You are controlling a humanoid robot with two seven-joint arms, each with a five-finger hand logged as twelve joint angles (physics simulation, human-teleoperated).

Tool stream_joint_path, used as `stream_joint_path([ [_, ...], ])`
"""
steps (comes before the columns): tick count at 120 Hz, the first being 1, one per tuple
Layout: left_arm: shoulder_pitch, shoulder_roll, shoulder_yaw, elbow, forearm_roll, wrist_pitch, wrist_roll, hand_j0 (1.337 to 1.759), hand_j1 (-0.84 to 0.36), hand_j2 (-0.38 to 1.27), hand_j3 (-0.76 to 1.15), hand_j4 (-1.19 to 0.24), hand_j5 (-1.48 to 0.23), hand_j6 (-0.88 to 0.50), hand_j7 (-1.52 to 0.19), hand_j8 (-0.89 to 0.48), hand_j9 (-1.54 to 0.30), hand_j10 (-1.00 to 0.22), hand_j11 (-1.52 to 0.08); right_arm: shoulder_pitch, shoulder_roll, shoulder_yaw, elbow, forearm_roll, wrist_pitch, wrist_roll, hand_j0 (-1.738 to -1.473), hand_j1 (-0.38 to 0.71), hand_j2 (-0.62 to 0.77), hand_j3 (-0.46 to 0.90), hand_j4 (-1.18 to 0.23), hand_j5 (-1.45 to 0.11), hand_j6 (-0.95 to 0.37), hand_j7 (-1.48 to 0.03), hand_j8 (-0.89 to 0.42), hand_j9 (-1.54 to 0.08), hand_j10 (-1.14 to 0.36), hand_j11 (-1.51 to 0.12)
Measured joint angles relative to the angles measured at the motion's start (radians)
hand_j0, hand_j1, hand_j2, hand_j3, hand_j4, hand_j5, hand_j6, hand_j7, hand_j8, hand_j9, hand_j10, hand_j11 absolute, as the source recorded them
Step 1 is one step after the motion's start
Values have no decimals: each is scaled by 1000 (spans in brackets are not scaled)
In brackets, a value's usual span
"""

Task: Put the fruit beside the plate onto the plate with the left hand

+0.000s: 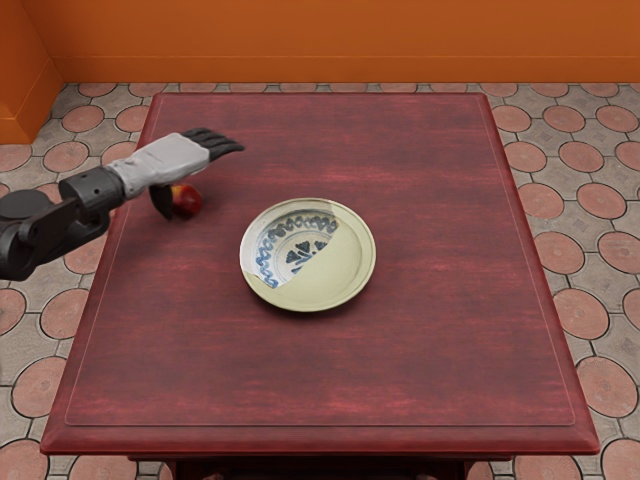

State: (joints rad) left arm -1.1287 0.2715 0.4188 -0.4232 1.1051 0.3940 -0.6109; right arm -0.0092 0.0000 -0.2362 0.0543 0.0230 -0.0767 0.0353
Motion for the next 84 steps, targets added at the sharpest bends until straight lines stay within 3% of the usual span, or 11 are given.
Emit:
stream_joint_path([
  [84,-7,-25,53,11,0,-1,0,1658,-87,81,0,-373,-479,-373,-479,-373,-479,-371,-478,0,0,0,0,0,0,0,-1658,-349,0,0,-1,0,-1,0,-1,0,0,0],
])
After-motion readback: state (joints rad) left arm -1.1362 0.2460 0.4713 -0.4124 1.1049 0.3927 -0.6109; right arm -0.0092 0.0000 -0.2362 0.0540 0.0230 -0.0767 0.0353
